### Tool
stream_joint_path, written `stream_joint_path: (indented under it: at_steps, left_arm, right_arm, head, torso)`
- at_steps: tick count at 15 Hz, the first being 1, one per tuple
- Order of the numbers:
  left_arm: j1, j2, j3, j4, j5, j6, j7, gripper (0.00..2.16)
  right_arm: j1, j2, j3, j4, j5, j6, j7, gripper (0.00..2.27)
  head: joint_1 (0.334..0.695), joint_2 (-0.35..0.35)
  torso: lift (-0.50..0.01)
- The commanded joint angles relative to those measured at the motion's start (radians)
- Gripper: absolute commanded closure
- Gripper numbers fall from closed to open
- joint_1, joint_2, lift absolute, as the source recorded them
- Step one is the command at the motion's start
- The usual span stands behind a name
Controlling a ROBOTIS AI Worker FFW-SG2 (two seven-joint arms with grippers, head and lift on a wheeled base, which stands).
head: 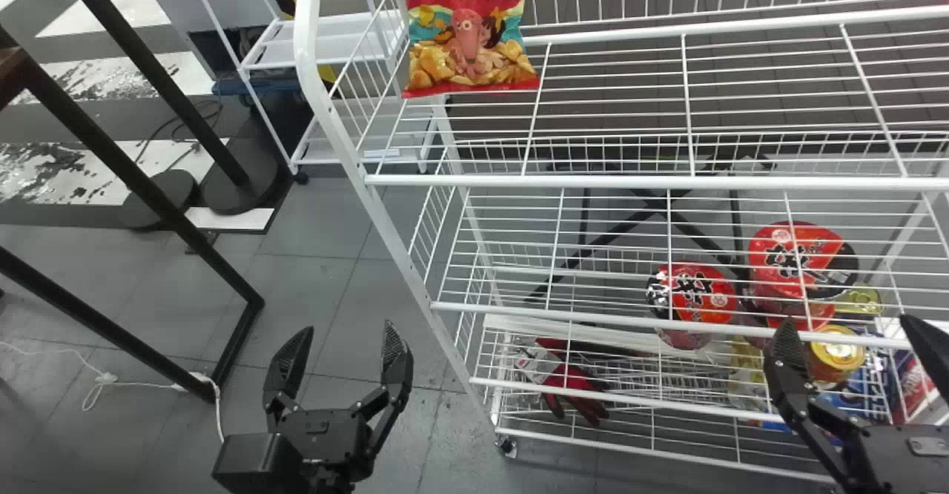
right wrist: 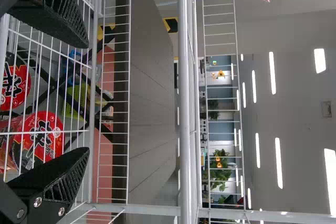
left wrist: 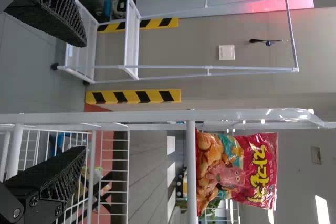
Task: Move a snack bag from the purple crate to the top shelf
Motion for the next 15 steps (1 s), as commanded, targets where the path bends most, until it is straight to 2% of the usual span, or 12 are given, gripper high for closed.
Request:
stream_joint_path:
  at_steps: [1, 15]
  left_arm:
    - [0.0, 0.0, 0.0, 0.001, 0.0, -0.001, 0.0, 0.12]
    - [-0.002, 0.0, -0.003, 0.01, 0.0, -0.035, 0.0, 0.12]
  right_arm:
    - [0.003, -0.002, 0.0, -0.002, 0.003, -0.003, 0.0, 0.12]
    - [0.003, -0.004, -0.002, 0.001, 0.007, -0.018, 0.0, 0.11]
  head:
    - [0.695, 0.276]
    - [0.695, 0.274]
  torso:
    - [-0.195]
    - [-0.252]
